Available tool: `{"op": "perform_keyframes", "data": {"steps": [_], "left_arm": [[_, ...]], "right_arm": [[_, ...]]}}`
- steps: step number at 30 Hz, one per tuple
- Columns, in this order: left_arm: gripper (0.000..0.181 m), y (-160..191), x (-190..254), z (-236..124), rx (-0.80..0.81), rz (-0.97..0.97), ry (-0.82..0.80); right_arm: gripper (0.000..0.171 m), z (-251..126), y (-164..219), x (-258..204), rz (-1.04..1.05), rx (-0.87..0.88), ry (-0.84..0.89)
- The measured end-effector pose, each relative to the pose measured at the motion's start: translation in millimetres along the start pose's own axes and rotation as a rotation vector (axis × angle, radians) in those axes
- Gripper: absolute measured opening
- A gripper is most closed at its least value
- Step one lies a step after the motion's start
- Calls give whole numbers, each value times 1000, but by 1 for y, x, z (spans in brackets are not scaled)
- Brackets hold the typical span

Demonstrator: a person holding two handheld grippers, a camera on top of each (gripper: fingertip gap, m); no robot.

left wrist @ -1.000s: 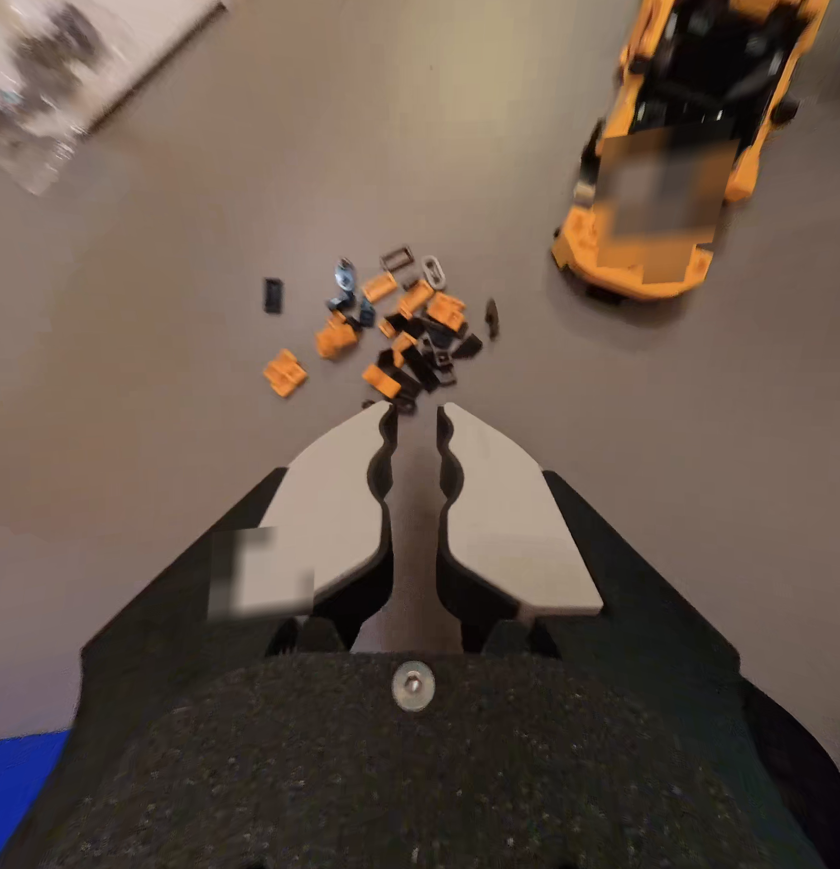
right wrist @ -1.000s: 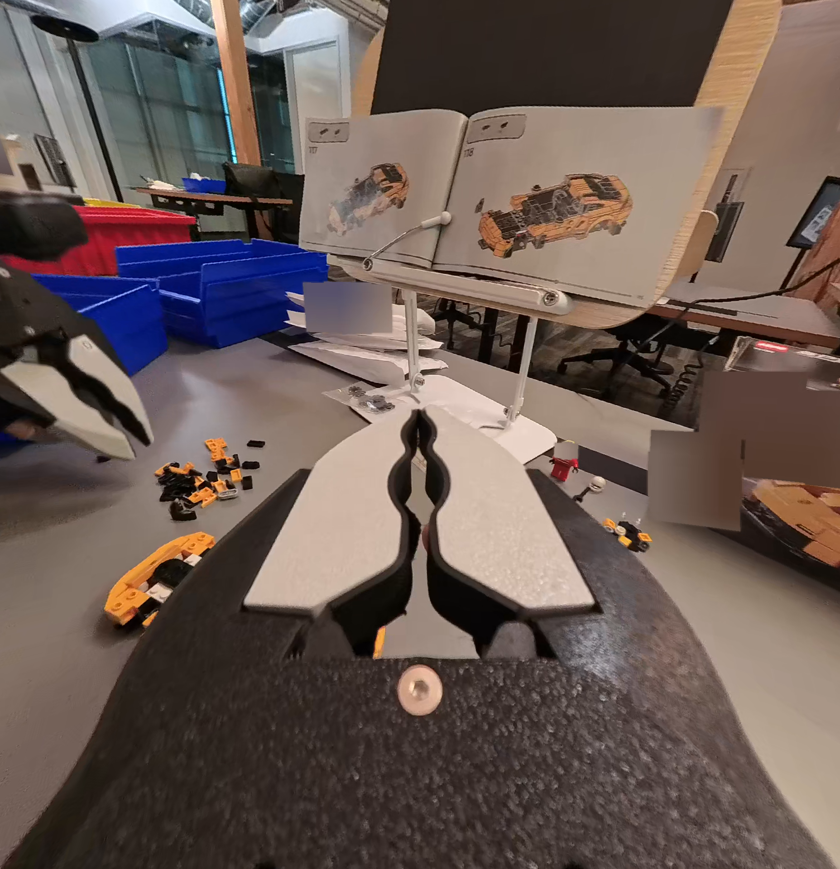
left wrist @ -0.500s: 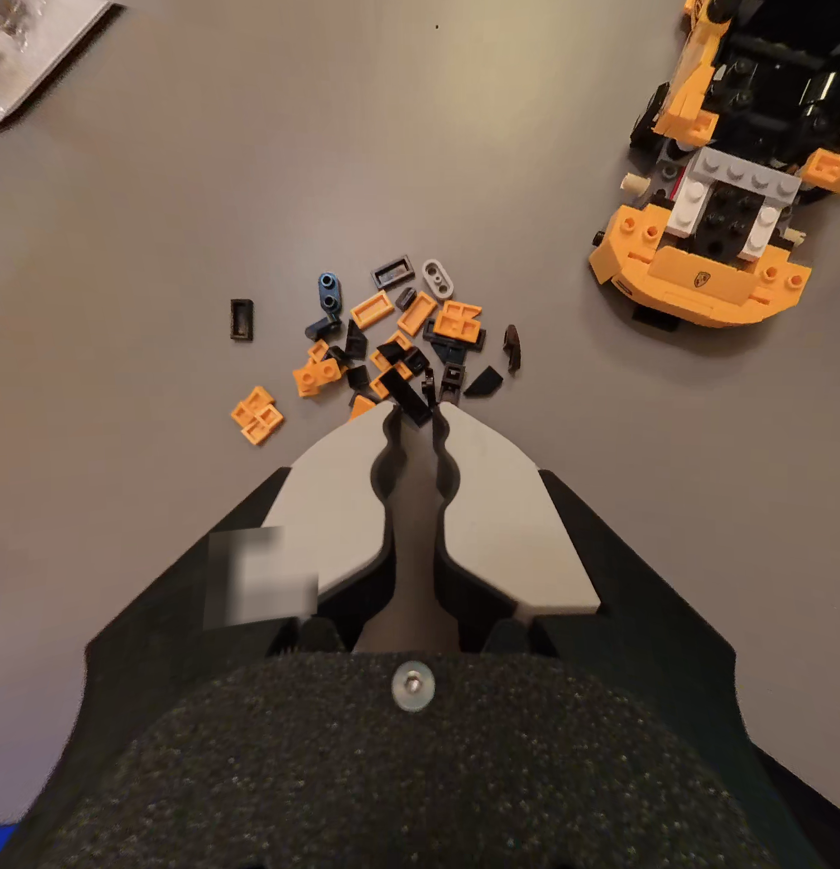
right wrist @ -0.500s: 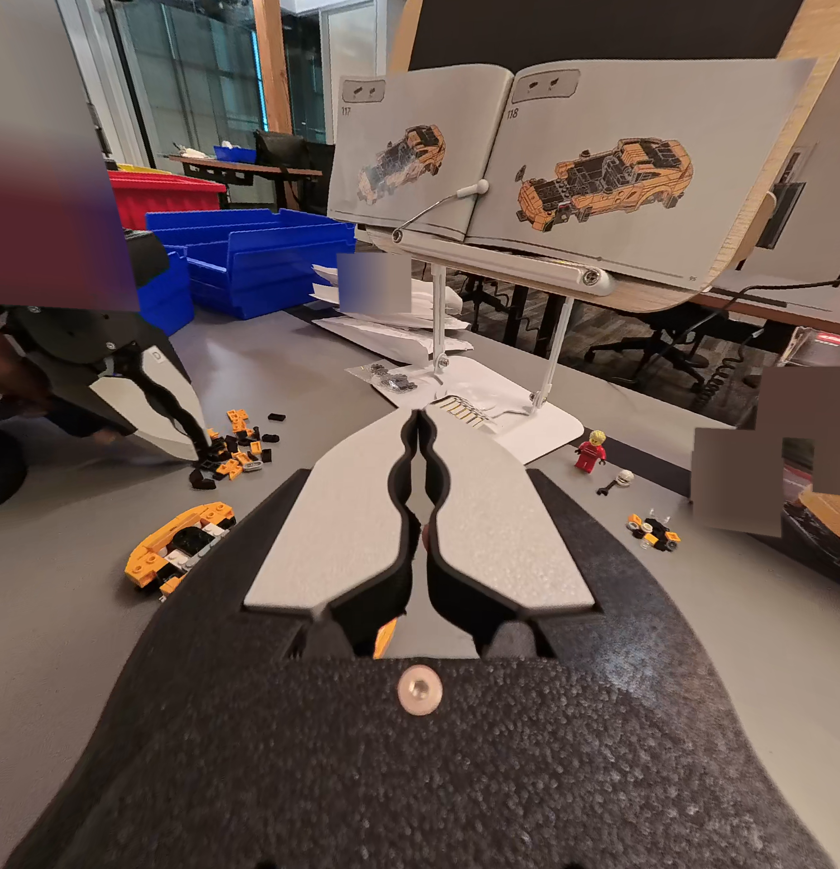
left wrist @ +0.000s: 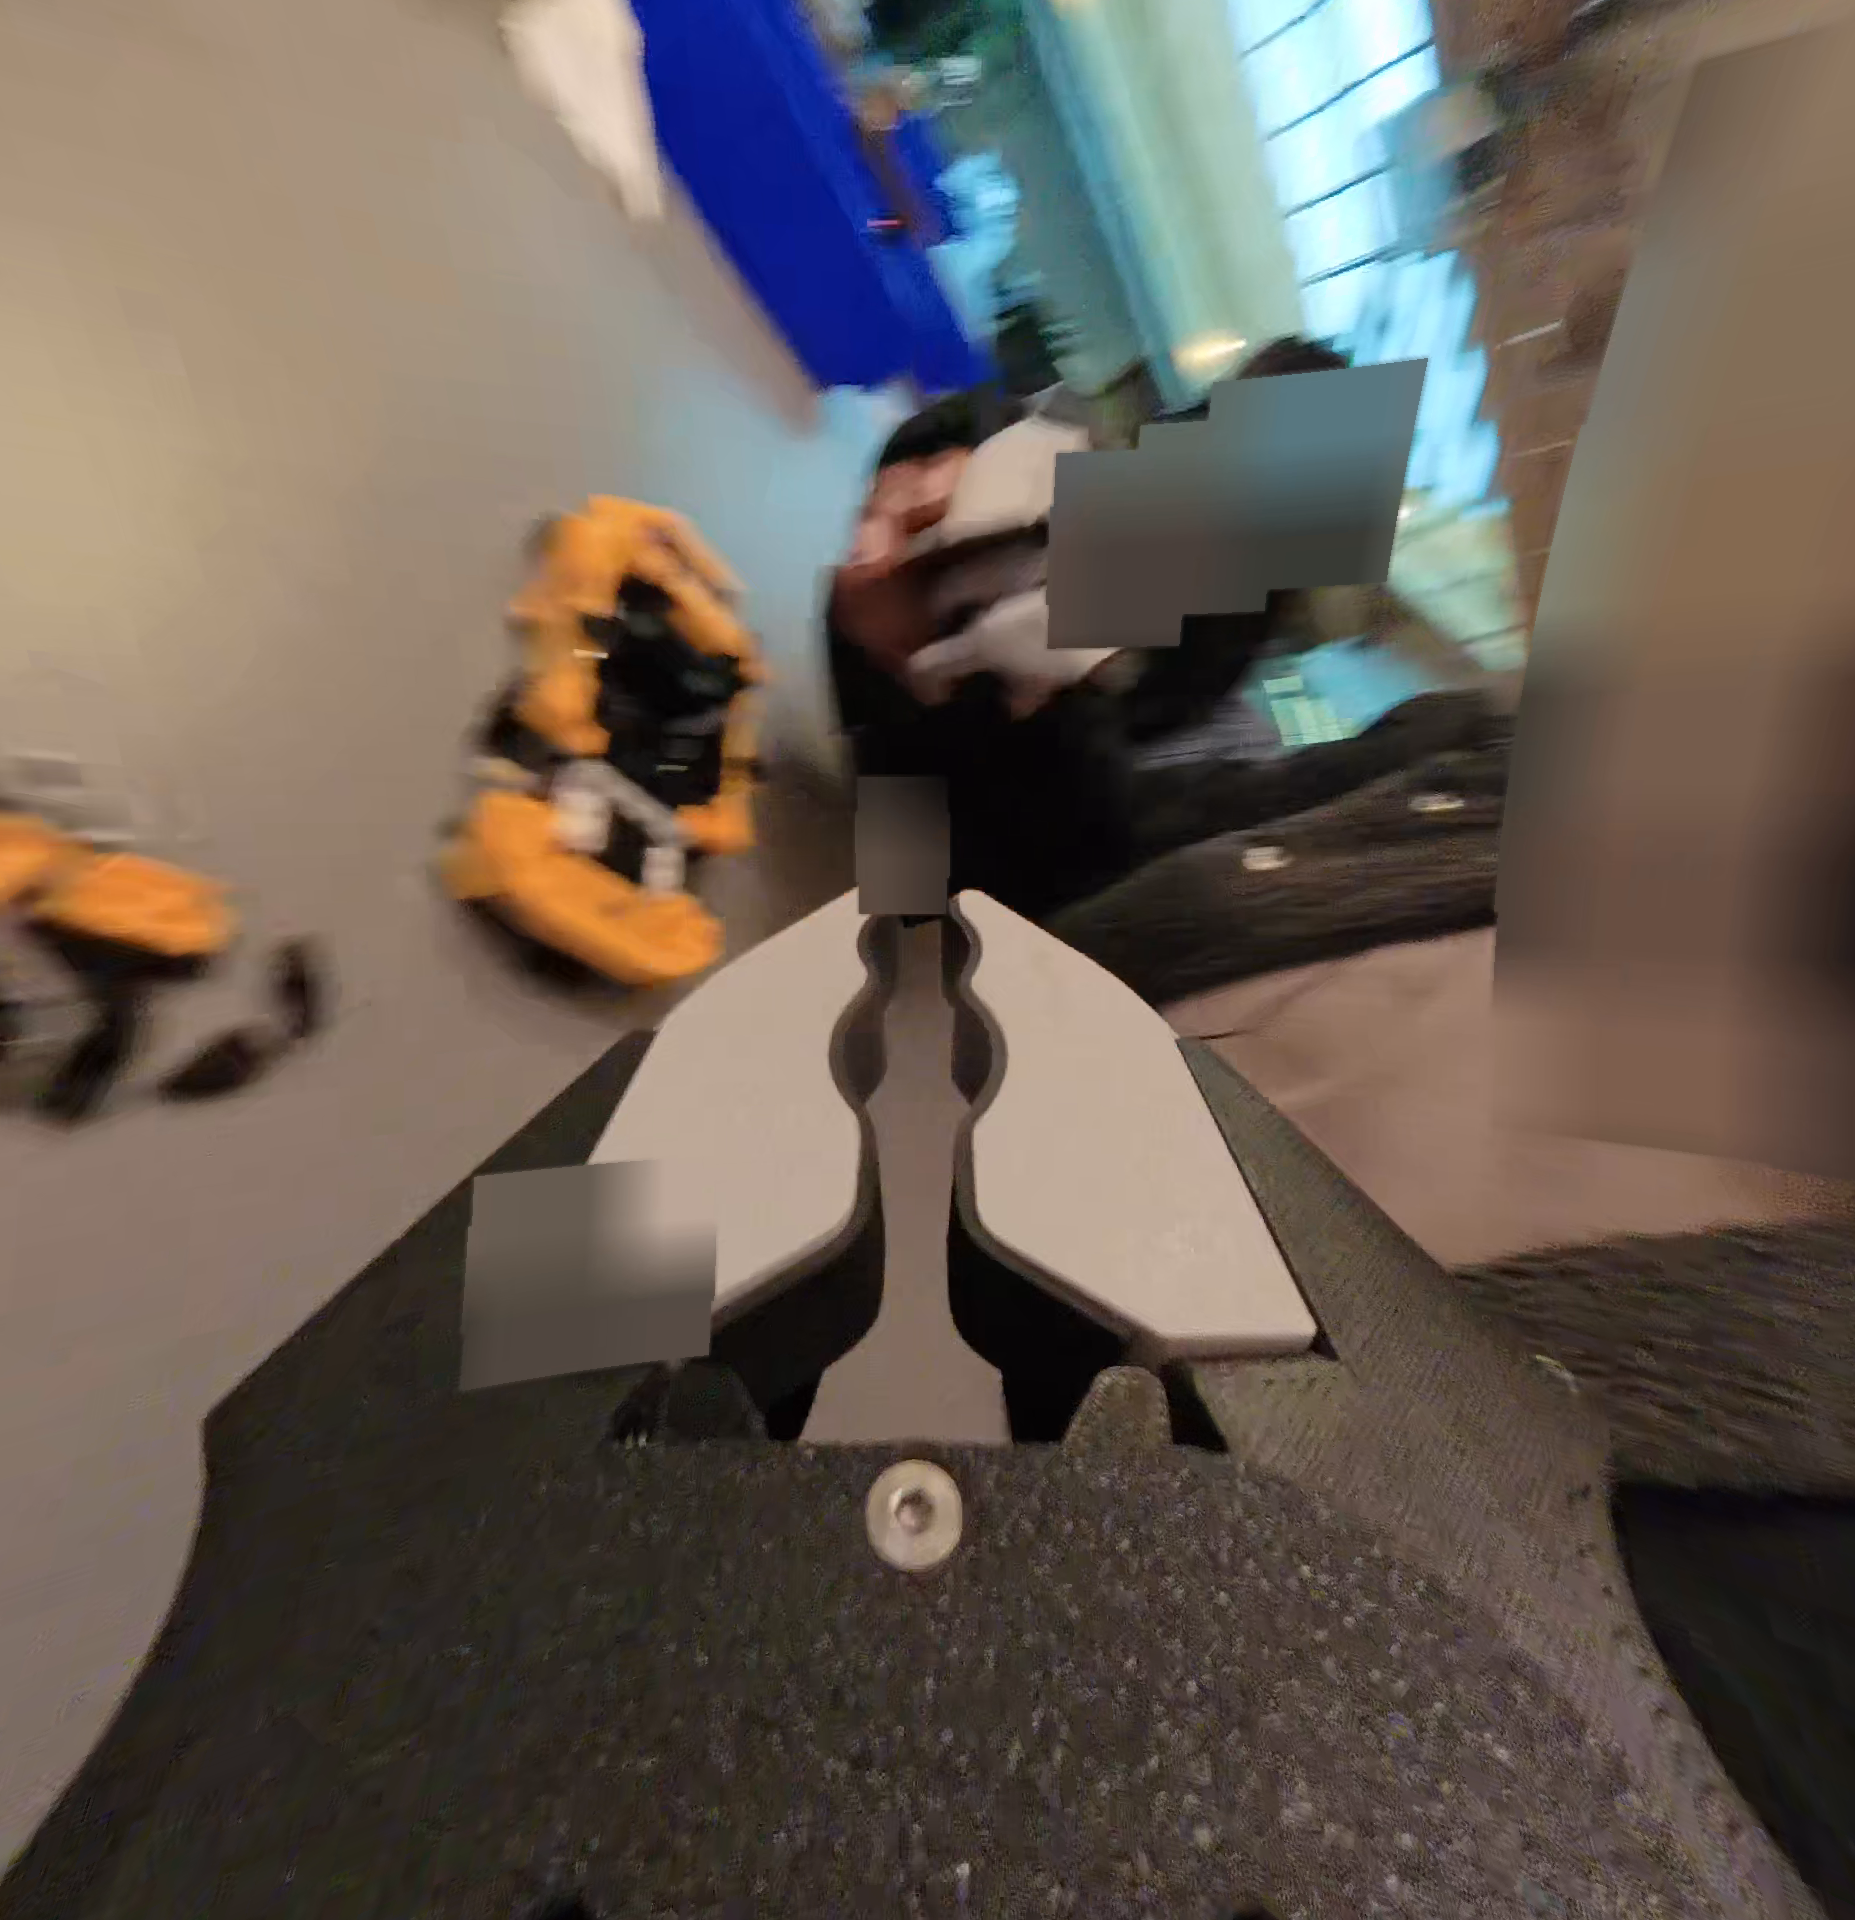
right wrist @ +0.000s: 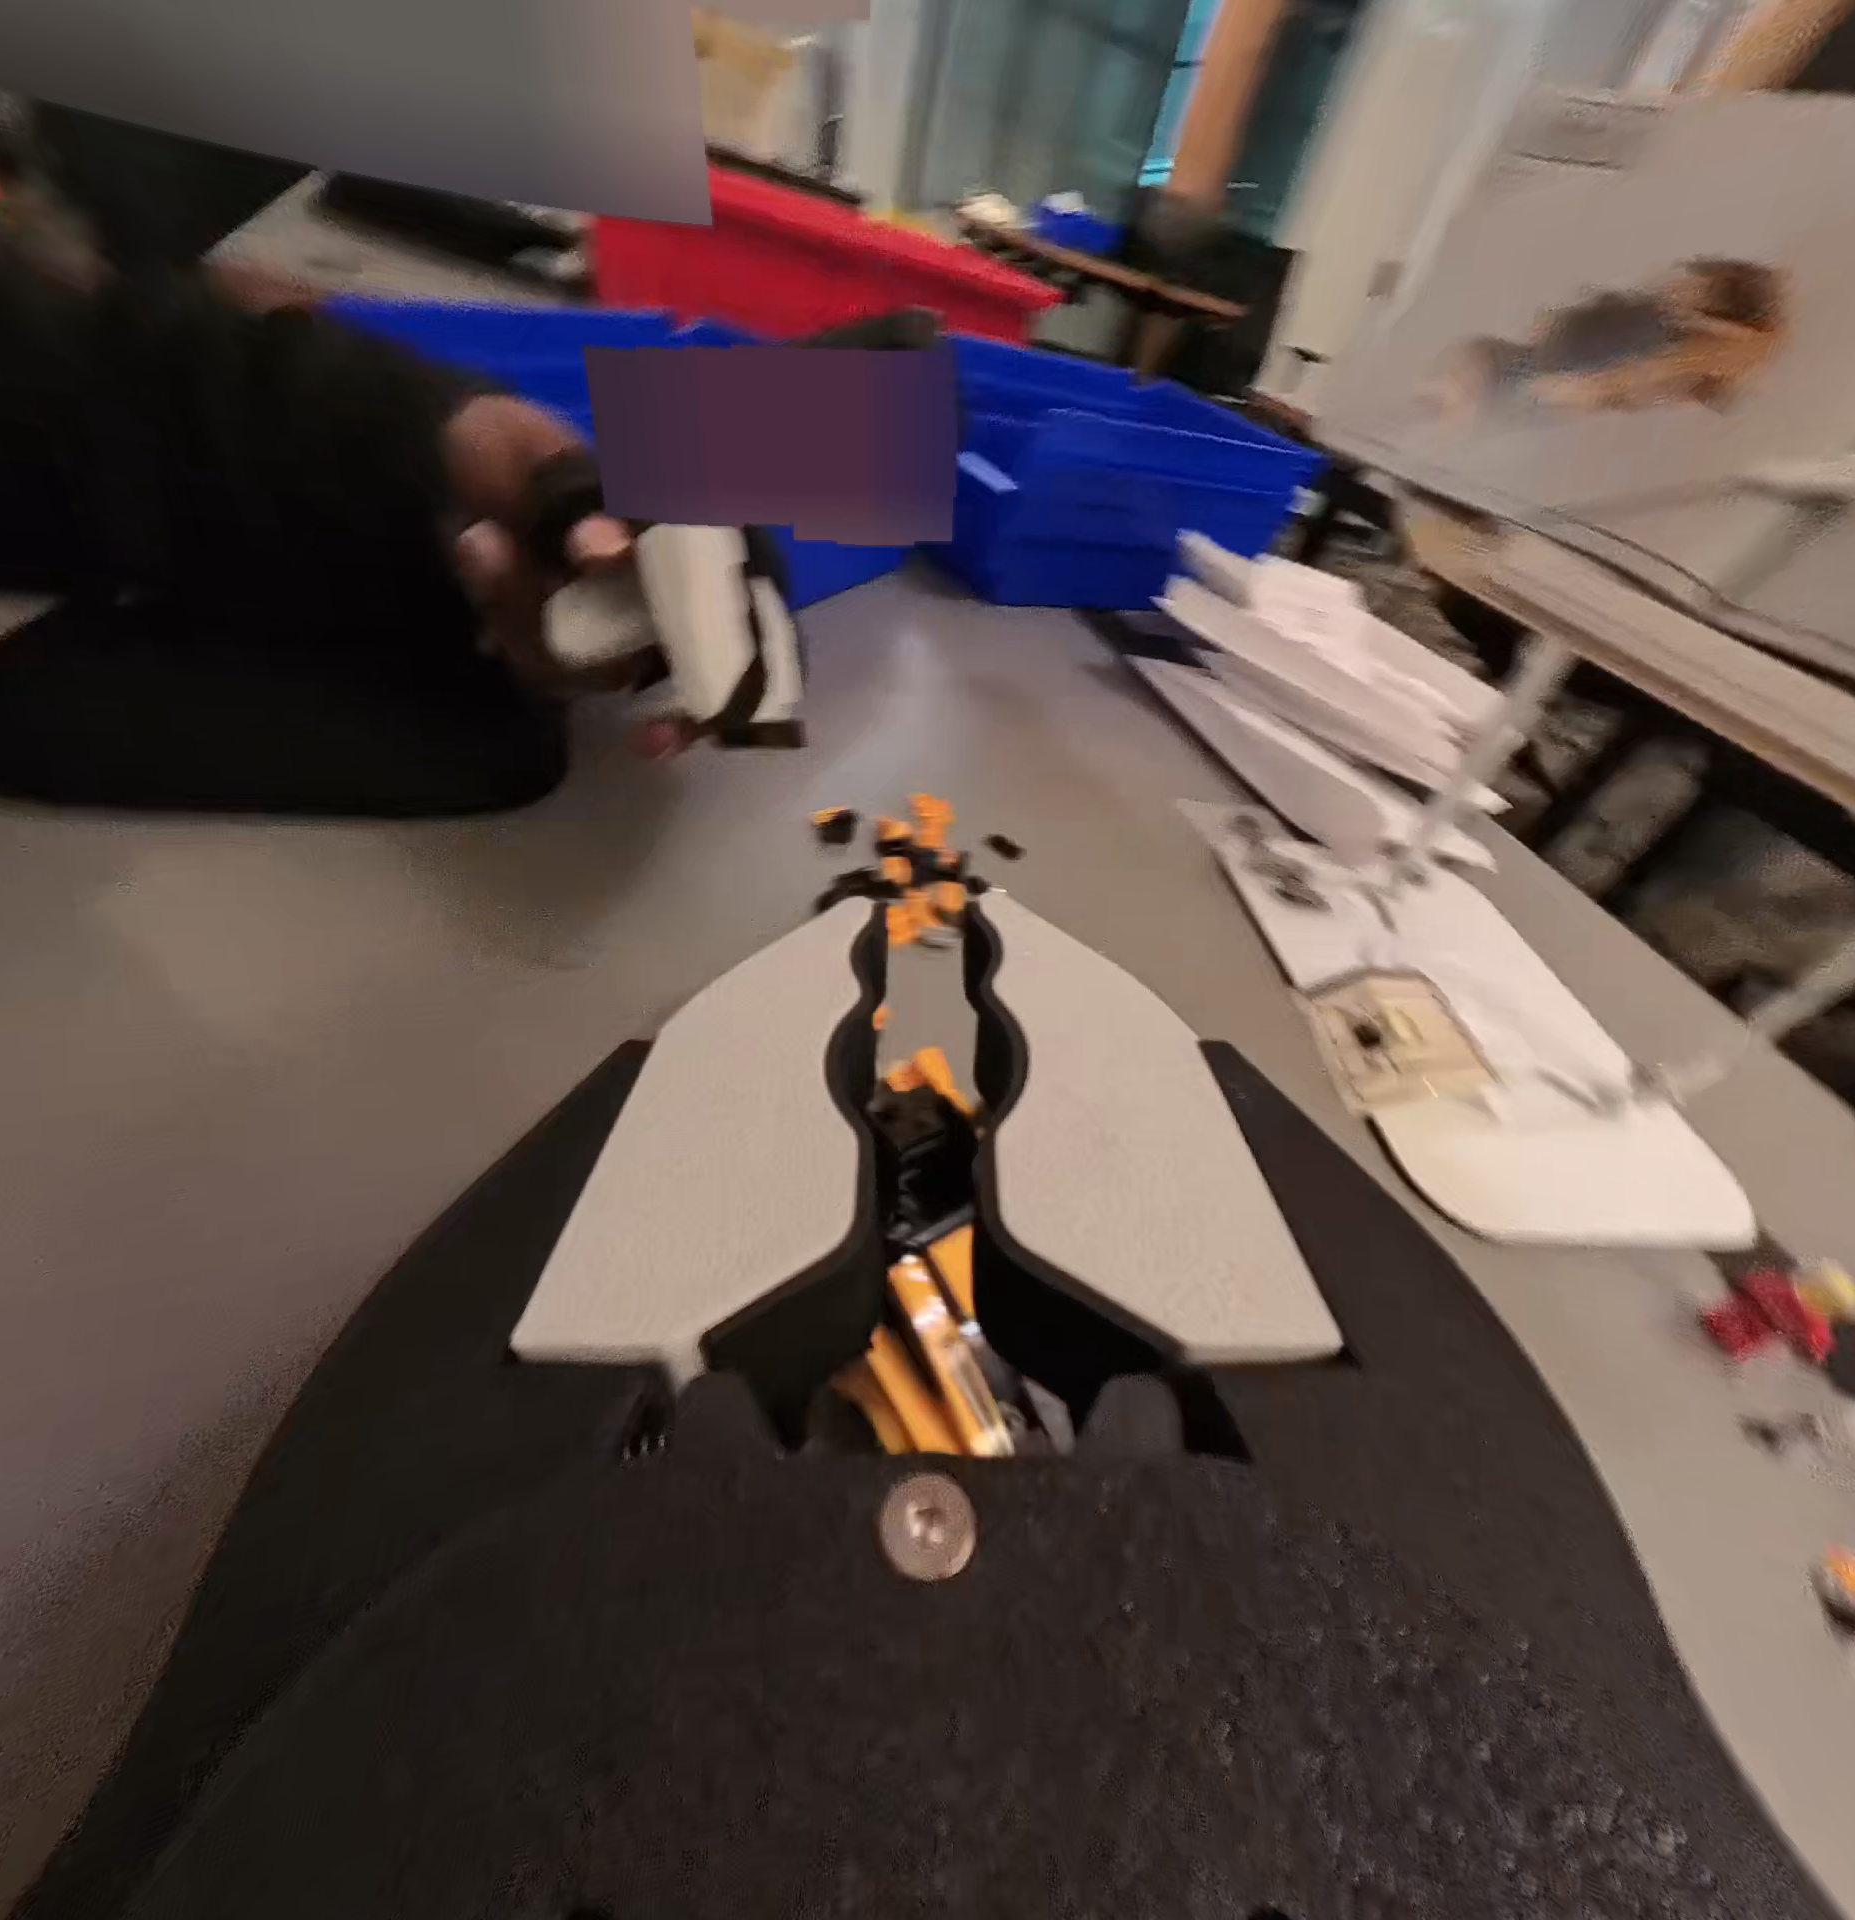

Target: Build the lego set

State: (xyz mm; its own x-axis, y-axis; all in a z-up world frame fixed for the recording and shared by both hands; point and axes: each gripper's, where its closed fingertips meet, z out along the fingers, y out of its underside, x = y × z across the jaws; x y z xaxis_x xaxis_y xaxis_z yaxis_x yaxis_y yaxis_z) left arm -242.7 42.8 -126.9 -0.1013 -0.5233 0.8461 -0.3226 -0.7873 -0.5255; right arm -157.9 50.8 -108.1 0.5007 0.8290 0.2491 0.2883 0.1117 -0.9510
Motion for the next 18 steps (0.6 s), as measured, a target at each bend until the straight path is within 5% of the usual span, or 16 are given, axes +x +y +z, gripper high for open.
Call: {"op": "perform_keyframes", "data": {"steps": [4,12,15,18], "left_arm": [[7,14,28,25,-36,-176,269],[7,26,38,56,-129,-285,343],[9,22,35,54,-99,-291,326],[12,24,16,47,-87,-194,172]], "right_arm": [[37,11,-5,-39,-353,-69,-67],[28,16,-13,-69,-1017,-151,-113],[7,13,-9,-68,-1068,-169,-102],[7,3,20,-75,-762,-370,-281]]}}
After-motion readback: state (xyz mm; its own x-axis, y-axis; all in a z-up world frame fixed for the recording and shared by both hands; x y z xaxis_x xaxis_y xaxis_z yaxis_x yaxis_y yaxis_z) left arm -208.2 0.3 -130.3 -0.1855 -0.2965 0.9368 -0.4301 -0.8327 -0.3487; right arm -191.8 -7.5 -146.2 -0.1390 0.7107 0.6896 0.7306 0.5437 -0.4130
